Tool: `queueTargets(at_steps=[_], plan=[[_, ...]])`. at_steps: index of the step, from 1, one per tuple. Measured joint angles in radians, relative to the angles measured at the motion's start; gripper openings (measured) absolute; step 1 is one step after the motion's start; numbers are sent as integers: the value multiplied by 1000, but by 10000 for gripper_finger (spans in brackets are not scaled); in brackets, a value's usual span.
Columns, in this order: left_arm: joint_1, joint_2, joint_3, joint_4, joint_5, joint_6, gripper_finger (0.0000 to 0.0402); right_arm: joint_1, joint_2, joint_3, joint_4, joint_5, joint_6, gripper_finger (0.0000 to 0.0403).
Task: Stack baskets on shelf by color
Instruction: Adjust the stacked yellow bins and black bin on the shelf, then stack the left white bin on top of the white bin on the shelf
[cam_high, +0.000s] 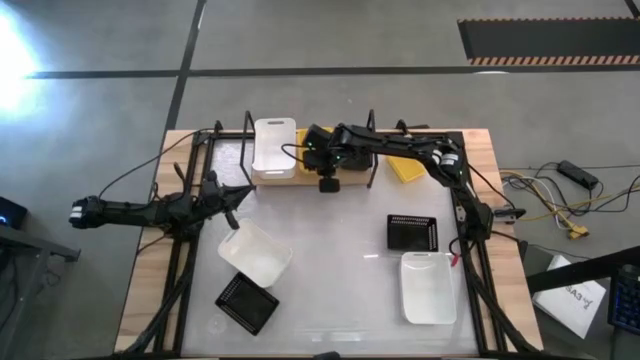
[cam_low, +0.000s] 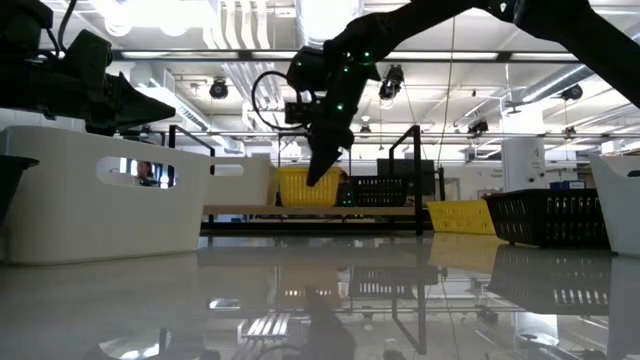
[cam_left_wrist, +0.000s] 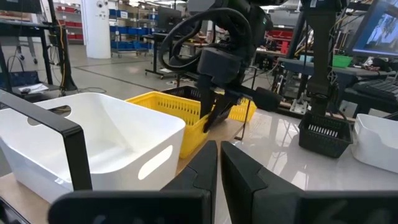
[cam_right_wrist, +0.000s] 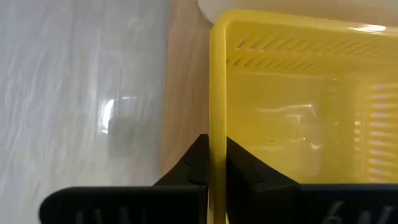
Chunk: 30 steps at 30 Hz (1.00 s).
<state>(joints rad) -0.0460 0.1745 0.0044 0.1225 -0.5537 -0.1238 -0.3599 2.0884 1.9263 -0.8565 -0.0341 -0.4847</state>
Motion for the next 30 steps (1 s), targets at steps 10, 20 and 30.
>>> queueTargets(at_steps=[10, 20, 30], plan=[[0, 0, 0, 0, 0, 0, 4, 0, -1, 0, 5, 8, 77, 58], [0, 0, 0, 0, 0, 0, 4, -2, -4, 0, 1, 8, 134, 128], [0, 0, 0, 0, 0, 0, 4, 36, -132, 0, -28, 11, 162, 132]])
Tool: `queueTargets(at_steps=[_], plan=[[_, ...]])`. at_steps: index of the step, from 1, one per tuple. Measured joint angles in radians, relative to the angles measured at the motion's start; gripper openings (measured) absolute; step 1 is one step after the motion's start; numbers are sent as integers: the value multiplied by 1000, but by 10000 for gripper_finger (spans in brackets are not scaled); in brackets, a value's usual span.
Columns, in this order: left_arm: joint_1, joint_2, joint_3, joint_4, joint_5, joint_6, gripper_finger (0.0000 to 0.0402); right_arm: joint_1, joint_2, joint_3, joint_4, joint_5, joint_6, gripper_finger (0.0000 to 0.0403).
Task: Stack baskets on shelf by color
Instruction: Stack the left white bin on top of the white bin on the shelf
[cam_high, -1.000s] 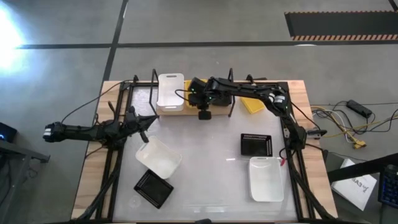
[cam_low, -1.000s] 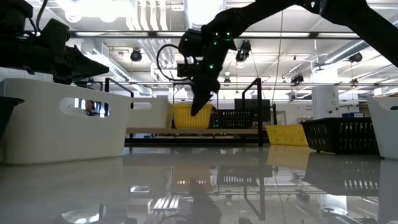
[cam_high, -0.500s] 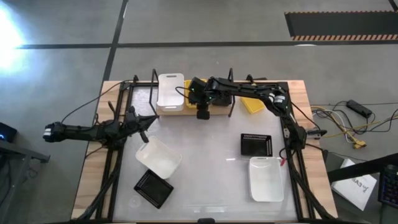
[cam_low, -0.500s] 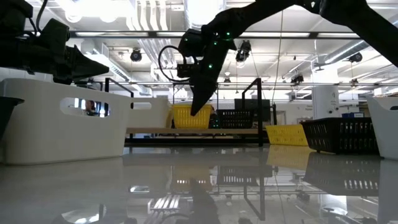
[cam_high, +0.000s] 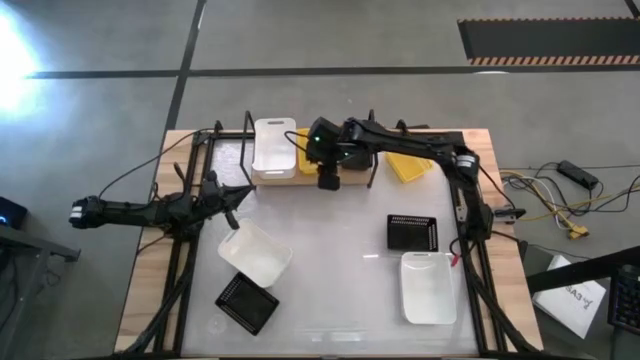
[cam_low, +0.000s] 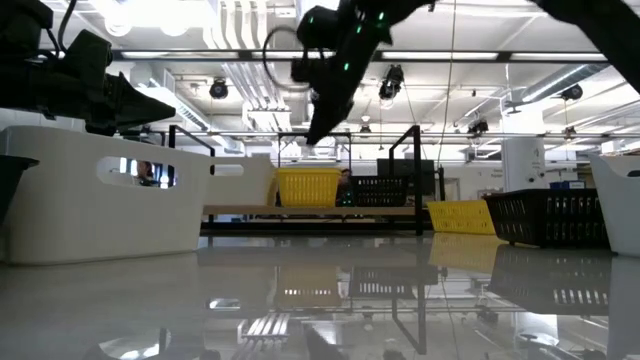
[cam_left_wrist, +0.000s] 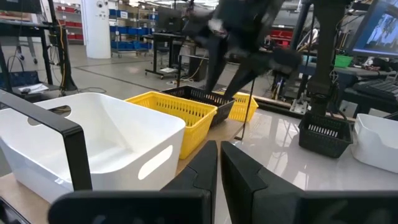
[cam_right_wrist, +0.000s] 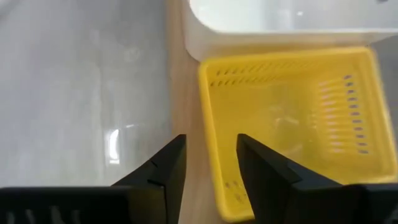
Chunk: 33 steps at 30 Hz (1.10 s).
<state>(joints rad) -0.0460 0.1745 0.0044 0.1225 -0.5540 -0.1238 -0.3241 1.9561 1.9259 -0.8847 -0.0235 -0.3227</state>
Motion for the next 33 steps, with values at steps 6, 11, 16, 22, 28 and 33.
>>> queueTargets(at_steps=[6, 11, 16, 22, 28, 33], plan=[[0, 0, 0, 0, 0, 0, 4, 82, -111, -16, -98, -2, 57, 114], [0, 0, 0, 0, 0, 0, 4, 190, -186, -141, -134, -4, 78, 96], [0, 0, 0, 0, 0, 0, 4, 291, -249, -318, 16, -5, 148, 79], [0, 0, 0, 0, 0, 0, 4, 355, -229, -461, 468, -81, 105, 68], [0, 0, 0, 0, 0, 0, 4, 368, -127, -445, 713, -290, 87, 75], [0, 0, 0, 0, 0, 0, 4, 362, -107, -351, 550, -277, 121, 81]])
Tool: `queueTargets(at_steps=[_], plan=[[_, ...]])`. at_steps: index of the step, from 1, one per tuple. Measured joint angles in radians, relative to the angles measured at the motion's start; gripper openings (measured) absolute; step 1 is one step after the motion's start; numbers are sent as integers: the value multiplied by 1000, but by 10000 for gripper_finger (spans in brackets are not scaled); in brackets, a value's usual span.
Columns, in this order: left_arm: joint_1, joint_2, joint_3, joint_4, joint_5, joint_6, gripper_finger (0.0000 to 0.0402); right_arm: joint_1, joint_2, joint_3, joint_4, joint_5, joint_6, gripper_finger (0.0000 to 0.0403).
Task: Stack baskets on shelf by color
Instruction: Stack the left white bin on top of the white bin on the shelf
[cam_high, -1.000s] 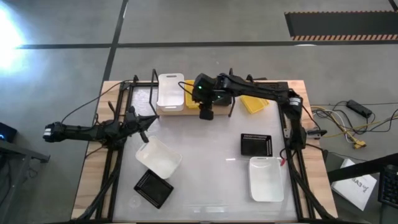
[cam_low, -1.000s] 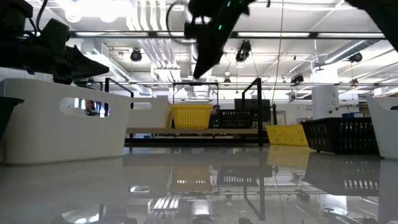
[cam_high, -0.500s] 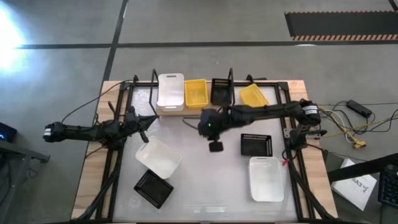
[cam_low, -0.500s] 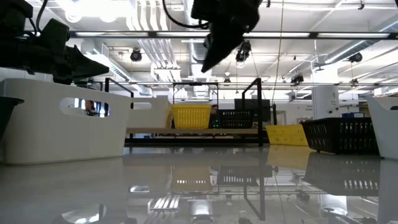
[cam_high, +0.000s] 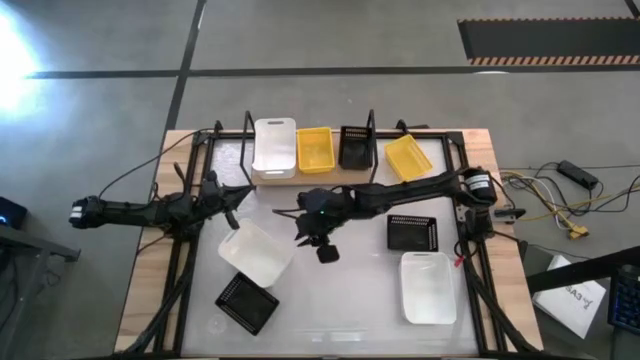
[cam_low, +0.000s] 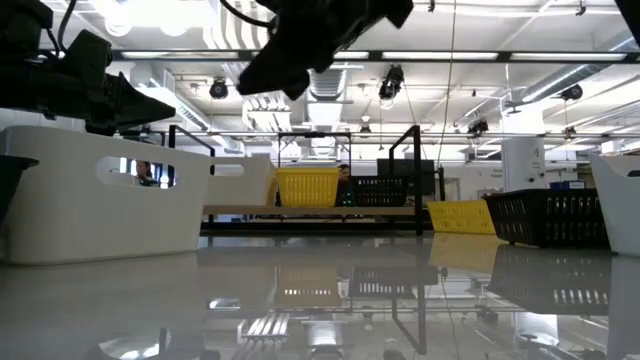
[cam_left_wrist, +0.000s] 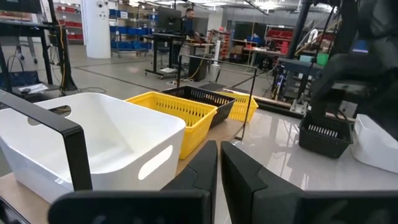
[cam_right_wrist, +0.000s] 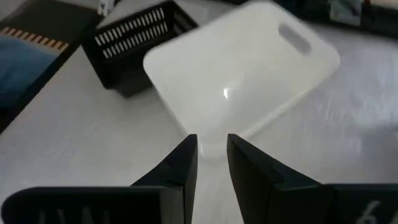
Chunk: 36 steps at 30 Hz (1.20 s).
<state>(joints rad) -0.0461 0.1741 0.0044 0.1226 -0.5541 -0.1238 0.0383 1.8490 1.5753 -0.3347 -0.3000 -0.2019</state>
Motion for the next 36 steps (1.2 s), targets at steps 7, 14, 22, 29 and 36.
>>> queueTargets(at_steps=[7, 14, 22, 29, 36], plan=[[0, 0, 0, 0, 0, 0, 4, 4, -65, 70, -340, 142, 82, 67], [0, 0, 0, 4, 0, 0, 4, 62, -191, -123, -411, 256, 278, 46], [0, 18, 3, 221, 122, 9, 4, 214, -394, -437, -192, 526, 529, 34], [-2, 224, 202, 222, 159, 40, 4, 300, -525, -674, 134, 662, 545, 34], [-60, 636, 631, -292, 123, -88, 4, 302, -543, -788, 383, 668, 506, 34]])
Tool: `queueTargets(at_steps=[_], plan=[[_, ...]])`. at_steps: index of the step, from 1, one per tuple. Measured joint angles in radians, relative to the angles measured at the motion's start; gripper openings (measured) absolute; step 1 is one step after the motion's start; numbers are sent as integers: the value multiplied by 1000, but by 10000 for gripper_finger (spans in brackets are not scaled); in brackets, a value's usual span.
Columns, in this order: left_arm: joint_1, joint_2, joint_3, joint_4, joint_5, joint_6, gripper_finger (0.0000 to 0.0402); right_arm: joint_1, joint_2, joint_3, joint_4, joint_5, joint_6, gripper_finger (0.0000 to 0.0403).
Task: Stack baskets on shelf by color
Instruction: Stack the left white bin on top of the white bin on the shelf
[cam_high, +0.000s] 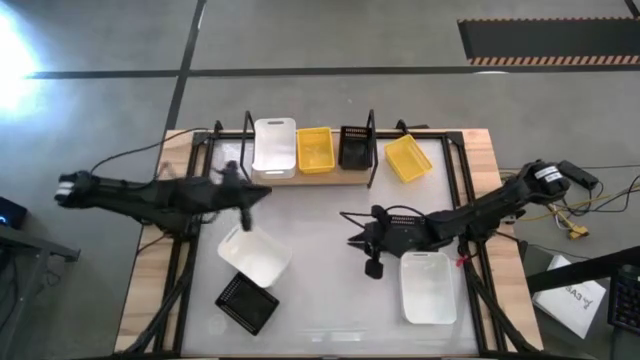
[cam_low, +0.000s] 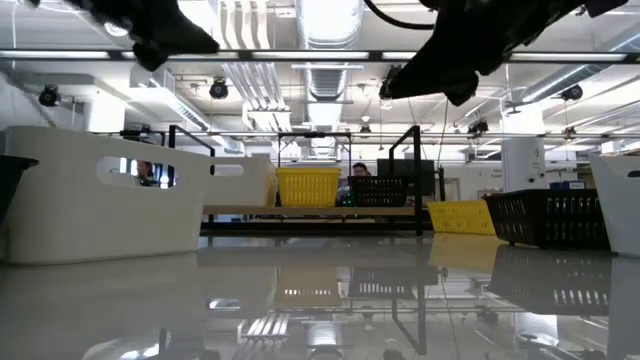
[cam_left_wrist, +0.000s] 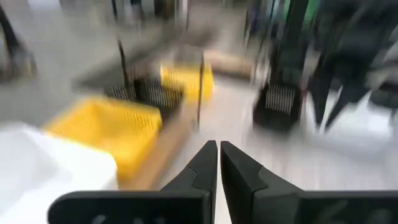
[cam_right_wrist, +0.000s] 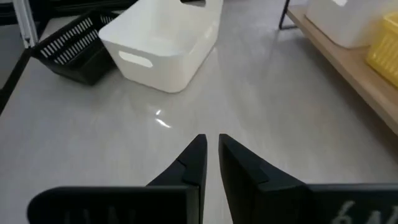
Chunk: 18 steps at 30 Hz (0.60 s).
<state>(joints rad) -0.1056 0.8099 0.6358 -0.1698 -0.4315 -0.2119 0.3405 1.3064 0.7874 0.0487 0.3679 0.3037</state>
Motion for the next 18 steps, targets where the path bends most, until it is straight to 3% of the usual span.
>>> queueTargets(at_steps=[5, 10, 14, 18], plan=[[-94, 298, 273, -375, 2, -195, 4, 0, 51, -2, 76, 1, -27, 34], [-211, 517, 513, -706, 9, -427, 5, 0, 111, 10, 99, -2, -25, 34], [-299, 654, 676, -871, 63, -587, 29, 0, 149, 11, 98, -1, -25, 34], [-368, 751, 766, -866, 131, -740, 87, 1, 178, 11, 121, -2, -7, 34]])
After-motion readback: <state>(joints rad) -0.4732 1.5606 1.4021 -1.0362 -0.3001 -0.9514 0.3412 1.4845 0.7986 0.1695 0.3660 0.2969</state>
